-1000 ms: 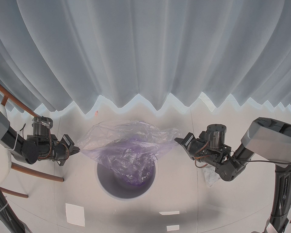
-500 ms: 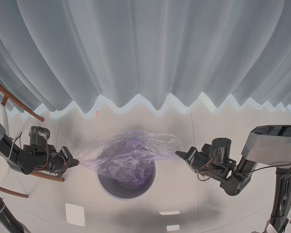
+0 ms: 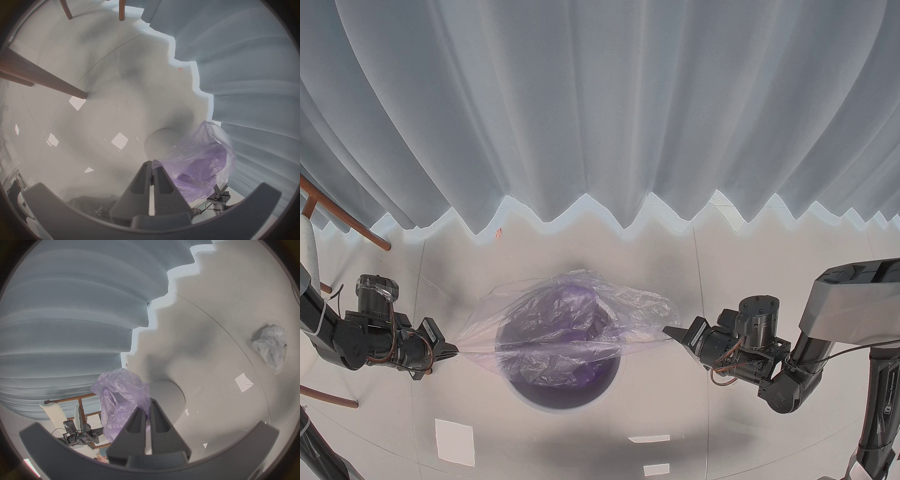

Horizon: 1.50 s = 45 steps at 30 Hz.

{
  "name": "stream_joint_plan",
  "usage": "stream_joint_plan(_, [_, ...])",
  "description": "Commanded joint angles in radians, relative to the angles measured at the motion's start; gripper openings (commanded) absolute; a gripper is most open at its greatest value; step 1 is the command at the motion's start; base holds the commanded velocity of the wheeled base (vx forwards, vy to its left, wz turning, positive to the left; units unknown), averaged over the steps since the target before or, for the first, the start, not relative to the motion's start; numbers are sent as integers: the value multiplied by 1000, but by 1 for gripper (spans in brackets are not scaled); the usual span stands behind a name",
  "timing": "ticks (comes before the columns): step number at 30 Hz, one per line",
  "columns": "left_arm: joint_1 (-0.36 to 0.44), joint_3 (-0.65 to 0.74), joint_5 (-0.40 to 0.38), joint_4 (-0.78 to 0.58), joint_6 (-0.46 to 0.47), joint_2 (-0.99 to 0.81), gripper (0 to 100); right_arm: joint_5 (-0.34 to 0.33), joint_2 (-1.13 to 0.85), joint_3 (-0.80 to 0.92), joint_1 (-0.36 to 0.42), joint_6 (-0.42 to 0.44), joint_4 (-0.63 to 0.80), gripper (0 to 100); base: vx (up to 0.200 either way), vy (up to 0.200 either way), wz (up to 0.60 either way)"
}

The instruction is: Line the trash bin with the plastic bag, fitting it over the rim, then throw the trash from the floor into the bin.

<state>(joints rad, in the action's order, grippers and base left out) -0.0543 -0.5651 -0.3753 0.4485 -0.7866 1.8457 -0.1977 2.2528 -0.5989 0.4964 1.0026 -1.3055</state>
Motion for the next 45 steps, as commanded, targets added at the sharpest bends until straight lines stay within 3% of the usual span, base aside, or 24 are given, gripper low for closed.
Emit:
stream_joint_plan(1, [1, -2, 1, 9, 1, 32, 0, -3, 16, -15, 2, 1, 3, 0, 0, 0, 0])
stream_joint_plan(7, [-10, -50, 3, 93, 6, 93, 0, -5, 60, -119, -10, 1, 31, 0, 0, 0, 0])
stream_joint_plan(14, [-10, -125, 6, 82, 4, 128, 0, -5, 68, -254, -15, 1, 178, 0, 0, 0, 0])
stream_joint_plan(31, [-13, -64, -2, 62, 9, 151, 0, -6, 105, -223, -7, 1, 212, 0, 0, 0, 0])
stream_joint_plan(45, [-1, 77, -57, 68, 20, 3, 0, -54, -21, -81, 57, 21, 196, 0, 0, 0, 0])
